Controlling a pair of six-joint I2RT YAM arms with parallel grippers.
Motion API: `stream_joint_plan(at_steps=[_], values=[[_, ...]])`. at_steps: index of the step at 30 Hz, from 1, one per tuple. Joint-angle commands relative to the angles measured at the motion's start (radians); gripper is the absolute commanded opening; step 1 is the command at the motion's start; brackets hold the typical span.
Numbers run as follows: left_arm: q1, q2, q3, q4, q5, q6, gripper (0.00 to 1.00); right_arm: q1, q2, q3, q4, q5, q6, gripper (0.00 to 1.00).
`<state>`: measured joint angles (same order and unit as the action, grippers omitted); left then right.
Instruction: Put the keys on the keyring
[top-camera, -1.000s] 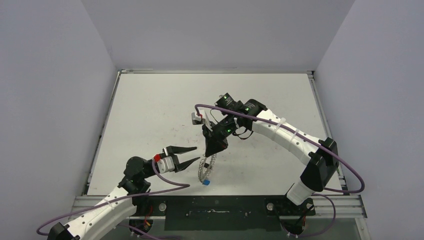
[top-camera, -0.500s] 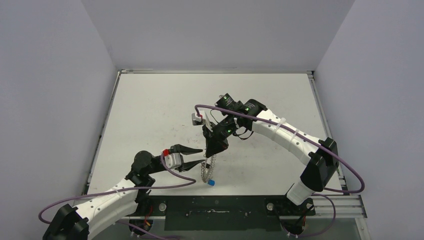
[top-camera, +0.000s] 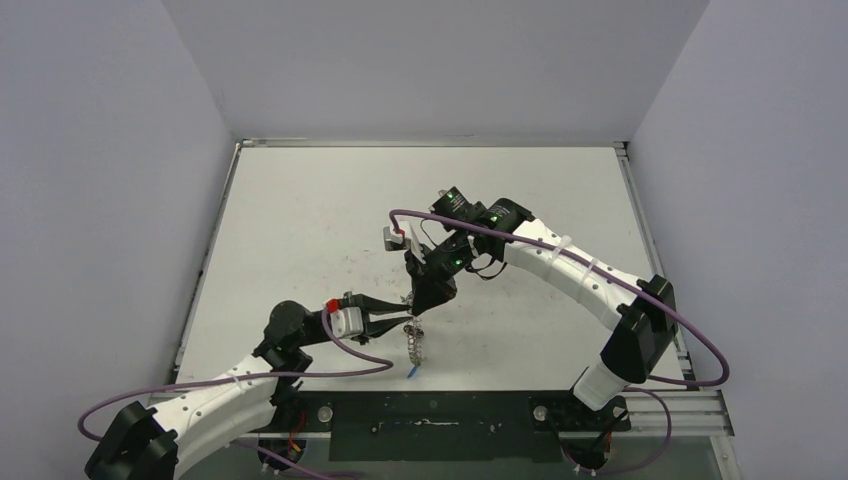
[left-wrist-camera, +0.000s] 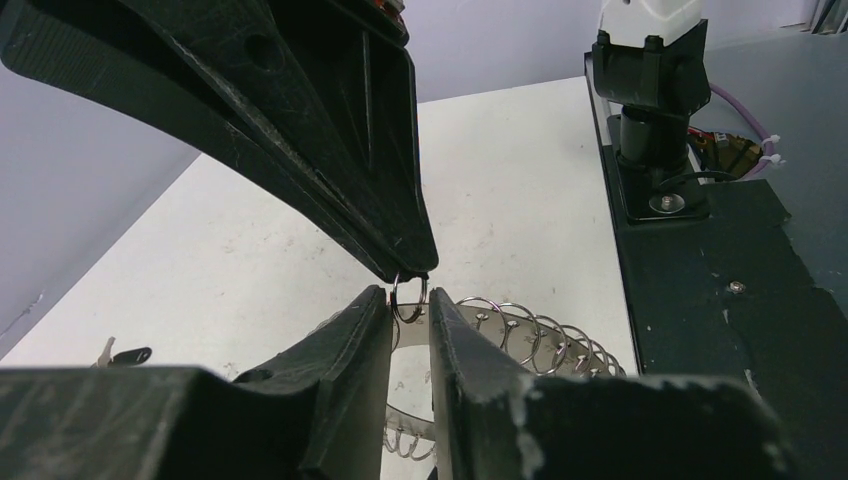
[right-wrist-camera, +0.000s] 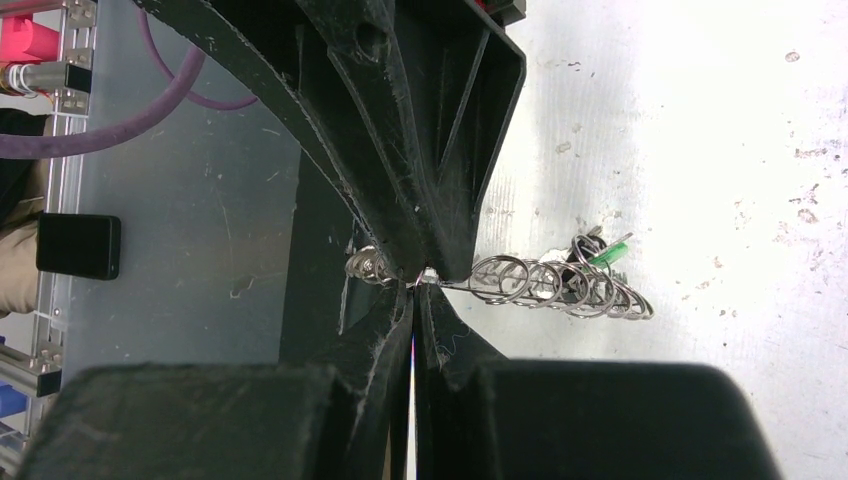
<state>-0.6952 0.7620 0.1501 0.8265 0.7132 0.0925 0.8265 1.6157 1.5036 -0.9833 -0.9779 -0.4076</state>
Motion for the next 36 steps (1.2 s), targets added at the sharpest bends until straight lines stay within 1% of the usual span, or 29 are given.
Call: stream_joint_plan(at_steps=[1,3,9,17,20,24,26,28,32,34,36], values=[[-0.012,0.018,0.047,0.069,0.011,-0.005,0.17,0.011,-0.007,0.052,0.018,-0.041,-0.011,0.00],[-0.015,0.028,0.052,0.065,0.006,-0.004,0.12,0.013,-0.007,0.052,0.017,-0.039,-0.011,0.00],[-0.016,0.032,0.057,0.042,-0.009,0.007,0.00,0.013,-0.010,0.053,0.016,-0.033,-0.008,0.00],[-0.017,-0.026,0.053,-0.029,-0.041,0.025,0.00,0.013,-0.013,0.056,0.023,-0.026,-0.007,0.00],[-0.018,-0.046,0.059,-0.082,-0.046,0.042,0.00,0.013,-0.013,0.058,0.021,-0.027,-0.007,0.00],[-0.019,-0.043,0.066,-0.100,-0.039,0.056,0.17,0.014,-0.015,0.060,0.018,-0.027,-0.008,0.00],[-0.021,-0.033,0.070,-0.097,-0.032,0.061,0.22,0.014,-0.016,0.060,0.017,-0.027,-0.008,0.00],[-0.022,-0.020,0.075,-0.091,-0.025,0.066,0.24,0.015,-0.017,0.060,0.014,-0.026,-0.008,0.00],[-0.027,0.002,0.080,-0.068,-0.017,0.066,0.24,0.015,-0.015,0.060,0.012,-0.025,-0.010,0.00],[-0.026,0.009,0.082,-0.062,-0.017,0.064,0.21,0.014,-0.013,0.060,0.012,-0.024,-0.011,0.00],[-0.028,0.013,0.080,-0.057,-0.016,0.063,0.14,0.013,-0.014,0.060,0.012,-0.022,-0.011,0.00]])
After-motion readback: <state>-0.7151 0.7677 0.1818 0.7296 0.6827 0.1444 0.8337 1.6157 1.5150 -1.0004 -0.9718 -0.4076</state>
